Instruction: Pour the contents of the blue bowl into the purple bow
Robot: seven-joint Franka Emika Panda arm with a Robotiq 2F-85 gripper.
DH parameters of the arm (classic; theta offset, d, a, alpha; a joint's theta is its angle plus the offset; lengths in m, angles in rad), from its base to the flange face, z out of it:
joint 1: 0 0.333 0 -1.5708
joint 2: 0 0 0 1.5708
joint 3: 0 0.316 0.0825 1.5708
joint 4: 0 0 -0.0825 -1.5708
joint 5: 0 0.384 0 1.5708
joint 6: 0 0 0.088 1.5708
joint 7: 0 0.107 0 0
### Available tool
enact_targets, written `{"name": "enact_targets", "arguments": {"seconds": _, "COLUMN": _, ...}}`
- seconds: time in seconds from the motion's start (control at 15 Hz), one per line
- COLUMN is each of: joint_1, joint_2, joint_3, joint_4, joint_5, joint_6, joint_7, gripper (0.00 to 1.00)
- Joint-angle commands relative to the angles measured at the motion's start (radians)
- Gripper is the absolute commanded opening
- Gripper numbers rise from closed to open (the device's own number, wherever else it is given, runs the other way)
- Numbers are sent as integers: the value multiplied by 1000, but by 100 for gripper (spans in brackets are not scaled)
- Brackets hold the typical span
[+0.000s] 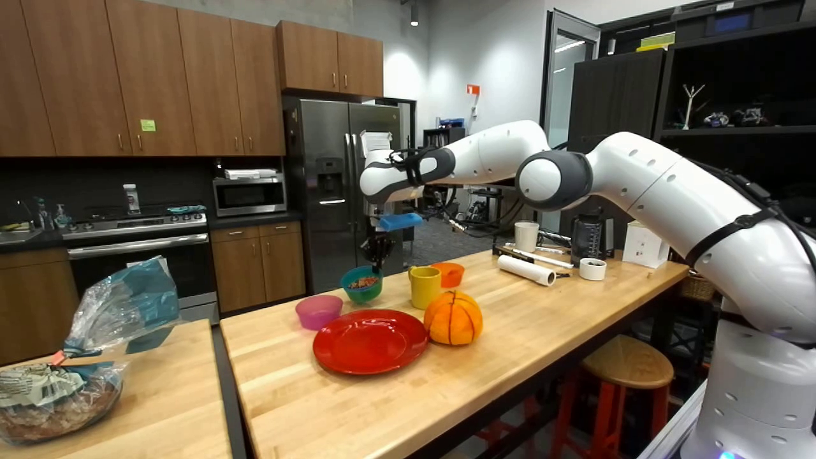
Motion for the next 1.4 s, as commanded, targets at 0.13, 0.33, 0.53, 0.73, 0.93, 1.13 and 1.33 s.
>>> {"name": "enact_targets", "arguments": {"seconds": 0.13, "joint_1": 36, "joint_2": -2, "joint_3": -19, "joint_4": 61, "joint_5": -36, "joint_6": -22, "joint_7": 23, "gripper": 2}}
{"name": "enact_targets", "arguments": {"seconds": 0.33, "joint_1": 65, "joint_2": 2, "joint_3": -30, "joint_4": 88, "joint_5": -75, "joint_6": -20, "joint_7": 44, "gripper": 2}}
{"name": "enact_targets", "arguments": {"seconds": 0.53, "joint_1": 97, "joint_2": 9, "joint_3": -48, "joint_4": 116, "joint_5": -121, "joint_6": -24, "joint_7": 68, "gripper": 2}}
{"name": "enact_targets", "arguments": {"seconds": 0.73, "joint_1": 129, "joint_2": 15, "joint_3": -66, "joint_4": 134, "joint_5": -163, "joint_6": -35, "joint_7": 89, "gripper": 2}}
{"name": "enact_targets", "arguments": {"seconds": 0.93, "joint_1": 162, "joint_2": 23, "joint_3": -90, "joint_4": 146, "joint_5": -204, "joint_6": -58, "joint_7": 110, "gripper": 2}}
{"name": "enact_targets", "arguments": {"seconds": 1.13, "joint_1": 190, "joint_2": 35, "joint_3": -110, "joint_4": 159, "joint_5": -238, "joint_6": -78, "joint_7": 129, "gripper": 2}}
{"name": "enact_targets", "arguments": {"seconds": 1.33, "joint_1": 217, "joint_2": 46, "joint_3": -127, "joint_4": 177, "joint_5": -267, "joint_6": -90, "joint_7": 141, "gripper": 2}}
